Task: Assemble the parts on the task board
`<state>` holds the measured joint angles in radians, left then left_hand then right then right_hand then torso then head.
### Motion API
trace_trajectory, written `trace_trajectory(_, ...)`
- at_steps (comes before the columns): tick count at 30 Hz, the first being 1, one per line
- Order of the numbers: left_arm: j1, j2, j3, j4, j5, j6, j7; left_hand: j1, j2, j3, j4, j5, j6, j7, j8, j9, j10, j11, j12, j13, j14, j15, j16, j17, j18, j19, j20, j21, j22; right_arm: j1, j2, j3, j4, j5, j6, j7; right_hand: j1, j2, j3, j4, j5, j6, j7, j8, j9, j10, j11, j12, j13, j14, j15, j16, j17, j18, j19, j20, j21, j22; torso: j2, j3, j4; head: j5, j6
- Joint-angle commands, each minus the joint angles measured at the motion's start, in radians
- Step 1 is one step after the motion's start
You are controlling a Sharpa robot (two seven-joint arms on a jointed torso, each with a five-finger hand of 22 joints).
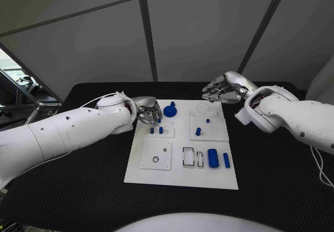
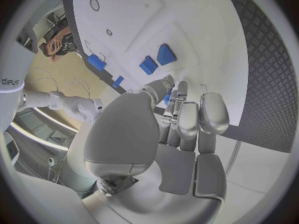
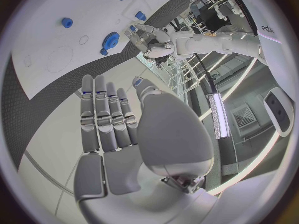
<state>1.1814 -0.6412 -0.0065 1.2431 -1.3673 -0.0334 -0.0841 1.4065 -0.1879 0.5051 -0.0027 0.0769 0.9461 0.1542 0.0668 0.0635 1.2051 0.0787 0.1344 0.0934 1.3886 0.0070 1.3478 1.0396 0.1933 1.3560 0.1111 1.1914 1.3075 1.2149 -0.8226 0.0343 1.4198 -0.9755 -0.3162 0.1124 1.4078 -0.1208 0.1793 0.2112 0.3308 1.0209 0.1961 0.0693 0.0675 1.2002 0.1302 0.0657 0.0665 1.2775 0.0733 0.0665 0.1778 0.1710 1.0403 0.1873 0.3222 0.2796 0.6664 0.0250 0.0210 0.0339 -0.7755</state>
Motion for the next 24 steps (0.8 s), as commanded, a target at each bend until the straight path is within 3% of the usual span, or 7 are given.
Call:
trace_trajectory(1, 0.001, -0.005, 0.001, 0.005, 0.001, -0.009, -0.008, -0.012, -0.003, 0.001, 0.001, 0.0, -0.019, -0.001, -0.006, -0.001, 0.005, -0.001, -0.007, 0.002, -0.001, 0.0, 0.005, -0.003, -0.101, 0.002, -0.001, -0.007, 0.053, 0.002, -0.003, 0.001, 0.0, -0.031, 0.023, -0.027, -0.005, 0.002, -0.002, -0.01, -0.013, -0.007, 0.003, 0.001, 0.0, -0.015, 0.003, -0.003, -0.001, 0.015, 0.003, 0.004, 0.0, 0.012, 0.017, -0.004, -0.005, -0.001, 0.0, 0.0002, 0.0004, 0.0, 0.0)
trace_trajectory(3, 0.001, -0.01, 0.003, 0.007, 0.001, -0.01, -0.009, -0.014, -0.005, -0.002, 0.002, 0.0, -0.033, -0.001, -0.006, -0.001, 0.005, -0.001, -0.01, 0.003, -0.002, 0.0, 0.006, -0.005, -0.101, 0.002, -0.001, -0.009, 0.053, 0.002, -0.004, 0.001, -0.002, -0.053, 0.037, -0.041, -0.004, 0.001, -0.007, -0.017, -0.025, -0.008, 0.003, 0.001, 0.0, -0.031, 0.003, -0.003, -0.002, 0.036, 0.0, 0.012, 0.004, 0.013, 0.032, -0.007, 0.0, 0.0, 0.0, -0.0003, 0.0005, -0.001, 0.002)
trace_trajectory(9, 0.001, -0.039, 0.032, 0.022, 0.01, -0.01, -0.011, -0.018, -0.009, -0.007, 0.004, -0.001, -0.043, -0.001, -0.005, 0.0, 0.003, 0.0, -0.014, 0.003, -0.006, 0.0, 0.002, -0.017, -0.099, -0.003, -0.001, -0.018, 0.049, 0.002, -0.011, 0.001, -0.009, -0.163, 0.065, -0.091, 0.032, 0.008, 0.002, -0.056, -0.034, 0.006, -0.015, 0.007, 0.002, -0.02, -0.023, 0.022, 0.0, 0.21, -0.048, 0.099, 0.054, 0.014, 0.155, -0.058, 0.087, 0.045, -0.001, 0.0003, 0.0, 0.0, 0.002)
trace_trajectory(13, 0.001, -0.081, 0.058, 0.045, 0.061, -0.026, -0.01, -0.019, -0.006, -0.01, 0.007, 0.0, -0.026, 0.001, 0.005, 0.005, -0.001, 0.002, -0.02, 0.004, -0.012, 0.002, -0.004, -0.031, -0.098, -0.008, 0.0, -0.03, 0.044, 0.001, -0.021, 0.0, -0.006, -0.3, 0.086, -0.132, 0.053, 0.011, 0.034, -0.079, -0.046, 0.043, -0.038, 0.016, 0.004, 0.026, -0.044, 0.041, 0.002, 0.238, -0.079, 0.268, 0.149, 0.01, 0.207, -0.092, 0.186, 0.113, -0.002, 0.0, 0.0013, -0.001, 0.005)
trace_trajectory(16, 0.001, -0.119, 0.071, 0.064, 0.151, -0.058, 0.005, -0.017, -0.003, -0.01, 0.006, 0.0, 0.009, 0.003, 0.022, 0.01, 0.001, 0.007, -0.018, 0.007, -0.022, 0.005, -0.013, -0.055, -0.092, -0.021, 0.002, -0.056, 0.031, -0.004, -0.027, 0.0, 0.0, -0.392, 0.092, -0.153, 0.053, 0.001, 0.06, -0.089, -0.052, 0.058, -0.046, 0.013, 0.002, 0.054, -0.055, 0.043, 0.004, 0.233, -0.089, 0.398, 0.222, -0.01, 0.23, -0.103, 0.359, 0.285, -0.003, 0.0018, -0.0012, -0.008, 0.01)
trace_trajectory(19, 0.003, -0.164, 0.079, 0.087, 0.32, -0.107, 0.039, -0.021, -0.002, -0.017, 0.007, -0.002, 0.068, 0.006, 0.051, 0.018, 0.01, 0.012, 0.003, 0.017, -0.103, 0.01, -0.087, -0.198, -0.065, -0.105, 0.008, -0.196, -0.04, -0.01, -0.03, 0.0, 0.007, -0.5, 0.093, -0.171, 0.042, -0.015, 0.084, -0.095, -0.058, 0.068, -0.05, 0.007, 0.001, 0.061, -0.06, 0.035, 0.006, 0.225, -0.091, 0.515, 0.29, -0.04, 0.266, -0.107, 0.587, 0.524, -0.005, 0.0021, -0.002, -0.02, 0.011)
trace_trajectory(24, 0.004, -0.213, 0.082, 0.109, 0.596, -0.126, 0.088, -0.042, -0.003, -0.04, 0.011, 0.009, 0.108, -0.01, 0.072, 0.02, 0.04, -0.015, 0.104, 0.073, -0.116, -0.008, -0.095, -0.206, -0.049, -0.145, -0.005, -0.279, -0.084, -0.026, -0.028, -0.002, 0.024, -0.617, 0.101, -0.196, 0.023, -0.03, 0.105, -0.097, -0.068, 0.072, -0.051, 0.002, 0.002, 0.041, -0.06, 0.021, 0.007, 0.212, -0.087, 0.6, 0.344, -0.054, 0.263, -0.103, 0.719, 0.665, -0.004, 0.0, 0.0016, -0.037, 0.016)
